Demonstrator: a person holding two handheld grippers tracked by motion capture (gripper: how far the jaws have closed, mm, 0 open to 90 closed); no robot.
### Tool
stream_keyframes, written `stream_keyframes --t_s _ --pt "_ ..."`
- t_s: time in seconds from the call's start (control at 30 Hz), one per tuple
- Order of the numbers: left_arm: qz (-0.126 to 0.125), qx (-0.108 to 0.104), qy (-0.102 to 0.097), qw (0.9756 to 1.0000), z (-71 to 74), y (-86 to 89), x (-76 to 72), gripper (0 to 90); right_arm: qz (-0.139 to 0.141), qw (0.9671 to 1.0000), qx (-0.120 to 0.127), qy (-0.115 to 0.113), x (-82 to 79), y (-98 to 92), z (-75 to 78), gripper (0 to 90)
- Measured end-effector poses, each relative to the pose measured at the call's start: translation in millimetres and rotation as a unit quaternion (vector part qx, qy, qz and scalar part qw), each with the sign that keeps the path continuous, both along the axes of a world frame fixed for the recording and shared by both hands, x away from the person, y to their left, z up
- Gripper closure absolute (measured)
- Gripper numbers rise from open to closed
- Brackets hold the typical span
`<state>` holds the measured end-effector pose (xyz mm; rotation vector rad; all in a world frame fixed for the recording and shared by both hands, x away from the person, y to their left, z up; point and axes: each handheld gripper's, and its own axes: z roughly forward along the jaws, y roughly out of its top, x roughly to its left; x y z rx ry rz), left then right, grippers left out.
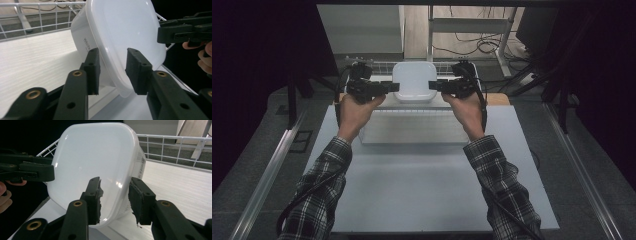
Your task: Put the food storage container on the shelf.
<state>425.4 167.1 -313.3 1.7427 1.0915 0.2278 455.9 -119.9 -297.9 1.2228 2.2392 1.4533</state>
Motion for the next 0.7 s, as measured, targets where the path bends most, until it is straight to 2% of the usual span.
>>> stream_keyframes --t_s 0.1,0.17,0.27,0.53,0.6,0.67,0.7 --pt "0.014 0.016 -0.004 0.9998 -0.1 -1.6 3.0 59.6 -0.002 1.0000 -0.004 -0.001 1.6 1.1 -0.2 57.4" --pt "0.022 0.015 -0.004 0.9996 0.2 -2.6 5.3 57.0 -0.009 1.0000 -0.005 0.001 3.3 1.5 -0.4 56.1" --pt "0.028 0.031 -0.007 0.9991 2.7 -3.9 8.8 52.6 -0.027 0.9994 -0.019 -0.013 6.9 2.7 -0.6 52.5" --pt "0.061 0.050 -0.022 0.9967 3.5 -7.1 21.0 46.5 -0.053 0.9983 -0.010 -0.023 14.6 6.9 -2.9 53.2" --pt "0.065 0.057 -0.027 0.9959 4.1 -8.7 21.0 43.9 -0.059 0.9979 -0.010 -0.025 15.2 7.9 -2.8 53.1" --pt "0.071 0.070 -0.035 0.9944 5.5 -10.9 18.6 38.3 -0.064 0.9971 -0.021 -0.037 11.9 8.9 -1.4 49.8" --pt "0.068 0.068 -0.041 0.9945 6.2 -10.7 17.4 38.3 -0.064 0.9971 -0.021 -0.037 11.9 8.9 -1.4 49.8"
